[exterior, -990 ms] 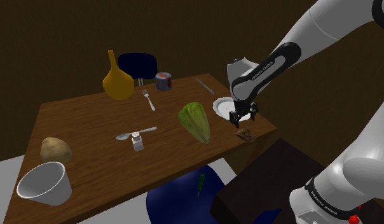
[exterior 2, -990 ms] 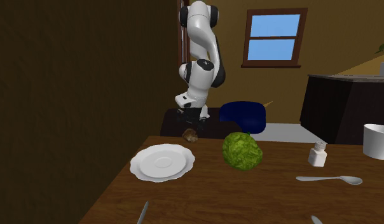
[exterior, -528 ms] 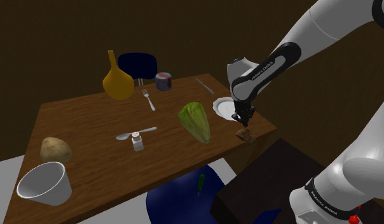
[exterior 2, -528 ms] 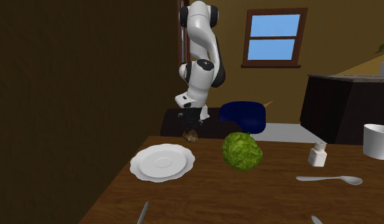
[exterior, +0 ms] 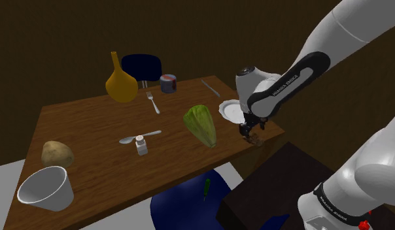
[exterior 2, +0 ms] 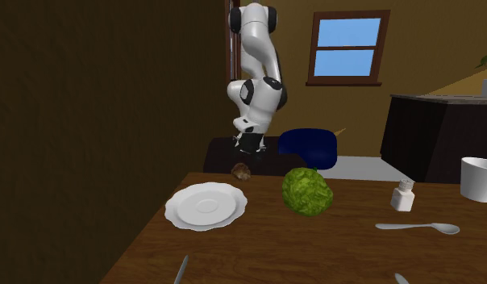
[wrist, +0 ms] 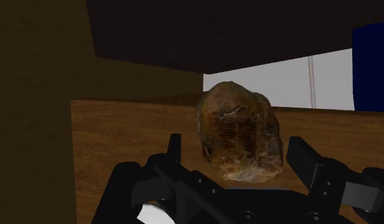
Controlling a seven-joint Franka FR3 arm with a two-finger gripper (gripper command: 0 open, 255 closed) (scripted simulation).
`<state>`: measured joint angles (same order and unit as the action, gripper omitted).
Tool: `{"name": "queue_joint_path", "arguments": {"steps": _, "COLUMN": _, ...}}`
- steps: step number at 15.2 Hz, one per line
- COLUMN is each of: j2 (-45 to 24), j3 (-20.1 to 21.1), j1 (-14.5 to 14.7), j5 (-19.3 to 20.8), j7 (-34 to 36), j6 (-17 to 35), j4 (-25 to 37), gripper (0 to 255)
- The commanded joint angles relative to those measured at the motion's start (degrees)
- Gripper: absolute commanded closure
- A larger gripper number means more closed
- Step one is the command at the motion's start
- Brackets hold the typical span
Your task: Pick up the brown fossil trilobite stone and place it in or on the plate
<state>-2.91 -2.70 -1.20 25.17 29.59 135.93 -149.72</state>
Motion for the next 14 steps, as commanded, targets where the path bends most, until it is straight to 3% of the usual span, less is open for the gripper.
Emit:
{"name": "queue_joint_path", "arguments": {"steps": 1, "j2": 3.3, "j3": 0.9, "j1": 1.4, "j5": 6.6, "j7": 5.1, "j6": 3.5, "j4": -6.0, "gripper": 0}}
{"name": "queue_joint_path", "arguments": {"steps": 9, "j2": -2.9, "j3": -1.0, "j1": -0.2, "j5": 12.8, "j7": 9.1, "j6": 9.8, "j4": -6.3, "gripper": 0}}
{"name": "queue_joint_path", "arguments": {"steps": 14, "j2": -2.9, "j3": -1.0, "j1": -0.1, "j5": 12.8, "j7": 9.1, "j6": 9.8, "j4": -6.3, "gripper": 0}}
